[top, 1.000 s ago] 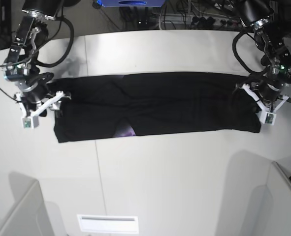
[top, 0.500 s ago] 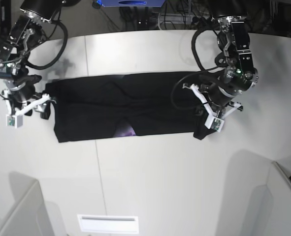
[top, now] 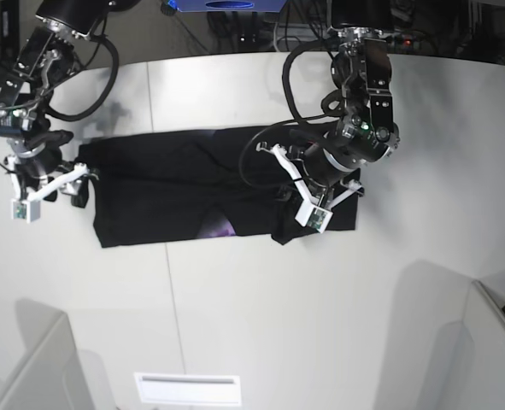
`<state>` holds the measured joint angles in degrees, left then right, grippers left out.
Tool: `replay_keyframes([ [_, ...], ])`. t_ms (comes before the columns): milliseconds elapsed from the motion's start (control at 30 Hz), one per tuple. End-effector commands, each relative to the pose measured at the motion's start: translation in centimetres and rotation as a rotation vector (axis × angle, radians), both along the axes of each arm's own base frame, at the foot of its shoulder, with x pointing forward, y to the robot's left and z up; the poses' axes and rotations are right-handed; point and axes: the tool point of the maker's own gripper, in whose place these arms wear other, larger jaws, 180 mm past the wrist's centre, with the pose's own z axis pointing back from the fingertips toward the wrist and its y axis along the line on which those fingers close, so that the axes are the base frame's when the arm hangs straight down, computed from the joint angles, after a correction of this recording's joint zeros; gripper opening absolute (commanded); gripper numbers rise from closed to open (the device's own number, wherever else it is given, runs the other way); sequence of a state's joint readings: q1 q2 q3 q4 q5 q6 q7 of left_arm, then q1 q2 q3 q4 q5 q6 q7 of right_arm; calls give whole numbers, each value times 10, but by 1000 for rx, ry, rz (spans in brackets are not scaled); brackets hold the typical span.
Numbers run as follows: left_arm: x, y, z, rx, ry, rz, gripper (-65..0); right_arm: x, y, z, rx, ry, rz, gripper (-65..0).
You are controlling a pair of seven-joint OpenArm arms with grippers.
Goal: Fold the T-shirt properly
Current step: 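Fold the strip end held by the left gripper toward the middle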
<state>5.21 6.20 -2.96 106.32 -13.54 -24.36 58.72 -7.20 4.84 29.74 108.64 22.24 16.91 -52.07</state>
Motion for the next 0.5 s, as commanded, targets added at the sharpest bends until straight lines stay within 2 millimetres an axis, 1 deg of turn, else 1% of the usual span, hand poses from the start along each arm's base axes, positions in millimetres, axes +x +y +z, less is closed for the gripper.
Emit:
replay_keyframes([
  [0, 7, -3, 8, -27, -28, 9, -650, 8, -3, 16, -18, -58, 4, -287],
  [67, 7, -1, -2, -42, 11, 48, -650, 8, -3, 16, -18, -58, 4, -287],
  [167, 9, -1, -10, -48, 39, 70, -650, 8, -3, 16, -18, -58, 4, -287],
  [333, 17, -1, -6, -53, 27, 75, -650, 8, -3, 16, -18, -58, 4, -287],
  [467, 25, -5, 3, -68, 5, 76, -650, 8, -3, 16, -18, -58, 4, -287],
])
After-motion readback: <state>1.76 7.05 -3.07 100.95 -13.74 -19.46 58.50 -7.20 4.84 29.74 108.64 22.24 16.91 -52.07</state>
